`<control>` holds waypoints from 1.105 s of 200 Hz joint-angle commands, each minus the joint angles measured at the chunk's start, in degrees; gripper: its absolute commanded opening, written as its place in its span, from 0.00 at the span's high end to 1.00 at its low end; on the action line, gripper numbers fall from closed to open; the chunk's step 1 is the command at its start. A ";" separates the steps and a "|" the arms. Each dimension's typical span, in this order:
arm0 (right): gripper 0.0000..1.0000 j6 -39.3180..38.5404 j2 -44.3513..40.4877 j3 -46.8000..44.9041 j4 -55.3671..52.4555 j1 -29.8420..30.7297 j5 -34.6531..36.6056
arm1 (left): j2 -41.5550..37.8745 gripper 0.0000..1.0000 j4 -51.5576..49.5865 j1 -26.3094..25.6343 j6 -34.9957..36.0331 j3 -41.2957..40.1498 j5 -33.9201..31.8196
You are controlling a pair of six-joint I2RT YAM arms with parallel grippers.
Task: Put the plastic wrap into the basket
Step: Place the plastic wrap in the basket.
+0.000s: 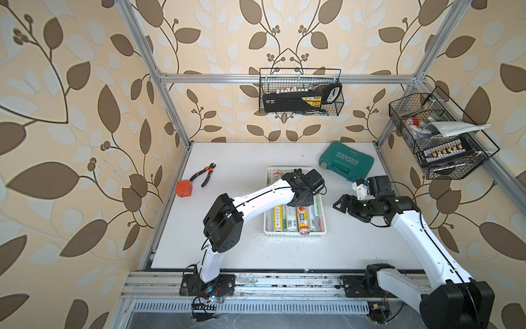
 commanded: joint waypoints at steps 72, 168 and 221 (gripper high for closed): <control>0.16 -1.00 1.21 -0.52 0.69 0.04 1.27 | 1.78 0.67 0.57 3.06 3.17 3.83 0.25; 0.16 -0.92 1.74 -0.46 0.92 -0.03 1.09 | 3.57 0.72 2.82 3.75 3.06 2.82 2.29; 0.15 -0.92 1.58 -0.29 0.79 0.03 1.26 | 4.28 0.75 4.19 3.55 1.69 -0.70 3.52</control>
